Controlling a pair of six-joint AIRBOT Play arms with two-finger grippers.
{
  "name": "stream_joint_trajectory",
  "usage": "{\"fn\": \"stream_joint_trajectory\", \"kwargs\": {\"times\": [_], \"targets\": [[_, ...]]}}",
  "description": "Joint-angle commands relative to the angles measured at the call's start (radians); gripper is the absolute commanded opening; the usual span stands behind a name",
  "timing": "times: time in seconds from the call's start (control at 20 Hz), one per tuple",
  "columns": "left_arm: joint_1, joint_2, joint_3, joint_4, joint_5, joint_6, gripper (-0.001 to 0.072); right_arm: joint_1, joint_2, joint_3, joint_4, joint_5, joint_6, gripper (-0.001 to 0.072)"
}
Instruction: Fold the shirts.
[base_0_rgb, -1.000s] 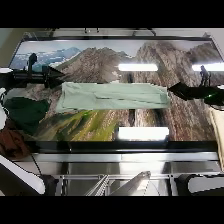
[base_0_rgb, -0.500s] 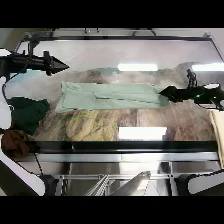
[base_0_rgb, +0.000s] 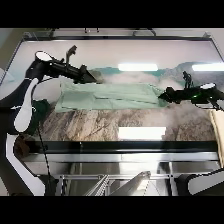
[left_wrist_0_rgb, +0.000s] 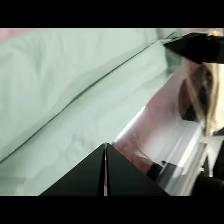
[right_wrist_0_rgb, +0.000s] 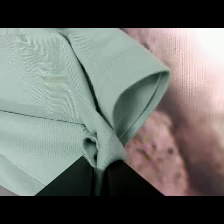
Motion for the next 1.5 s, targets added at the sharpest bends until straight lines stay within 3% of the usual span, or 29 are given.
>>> {"fn": "stream_joint_trajectory", "kwargs": {"times": [0.0, 0.05, 0.1, 0.15, 0.3, 0.4, 0.45, 0.75, 0.8, 0.9, 0.95, 1.05, 1.1, 1.25, 1.45], "targets": [[-0.087, 0.000, -0.071, 0.048, 0.160, -0.001, 0.0001, 0.001, 0.000, 0.001, 0.000, 0.002, 0.004, 0.0024], [-0.106, -0.003, -0.080, 0.049, 0.195, -0.001, 0.0001, 0.001, 0.000, 0.001, -0.002, 0.001, 0.003, 0.0039], [-0.124, -0.009, -0.080, 0.048, 0.216, -0.001, 0.0001, 0.001, 0.000, 0.001, -0.001, 0.001, 0.003, 0.0237], [-0.141, -0.015, -0.080, 0.049, 0.235, -0.001, 0.0000, 0.001, 0.002, 0.001, -0.002, 0.003, -0.001, 0.0381], [-0.181, -0.042, -0.079, 0.068, 0.267, -0.014, 0.0000, -0.030, 0.023, 0.003, -0.002, 0.021, -0.003, 0.0387], [-0.193, -0.063, -0.079, 0.093, 0.267, -0.059, 0.0000, -0.063, 0.029, 0.017, -0.023, 0.024, 0.005, 0.0578], [-0.193, -0.075, -0.079, 0.092, 0.264, -0.069, 0.0000, -0.079, 0.028, 0.019, -0.027, 0.024, 0.025, 0.0596], [-0.193, -0.106, -0.079, 0.090, 0.270, -0.115, 0.0000, -0.078, -0.045, 0.026, -0.023, 0.072, 0.149, 0.0577], [-0.193, -0.106, -0.079, 0.092, 0.273, -0.117, 0.0000, -0.072, -0.056, 0.031, -0.024, 0.078, 0.167, 0.0475], [-0.193, -0.108, -0.079, 0.092, 0.273, -0.117, 0.0000, -0.058, -0.065, 0.041, -0.025, 0.087, 0.181, 0.0467], [-0.198, -0.108, -0.079, 0.092, 0.271, -0.117, 0.0000, -0.046, -0.066, 0.043, -0.029, 0.087, 0.185, 0.0419], [-0.205, -0.108, -0.079, 0.092, 0.269, -0.117, 0.0000, -0.027, -0.067, 0.044, -0.031, 0.093, 0.183, 0.0091], [-0.206, -0.108, -0.079, 0.093, 0.267, -0.117, 0.0000, -0.021, -0.067, 0.049, -0.031, 0.097, 0.183, 0.0024], [-0.212, -0.108, -0.079, 0.093, 0.257, -0.117, 0.0000, -0.015, -0.043, 0.100, 0.010, 0.193, 0.164, 0.0023], [-0.212, -0.108, -0.079, 0.092, 0.233, -0.117, 0.0000, 0.031, 0.117, 0.182, 0.270, 0.281, 0.053, 0.0022]]}}
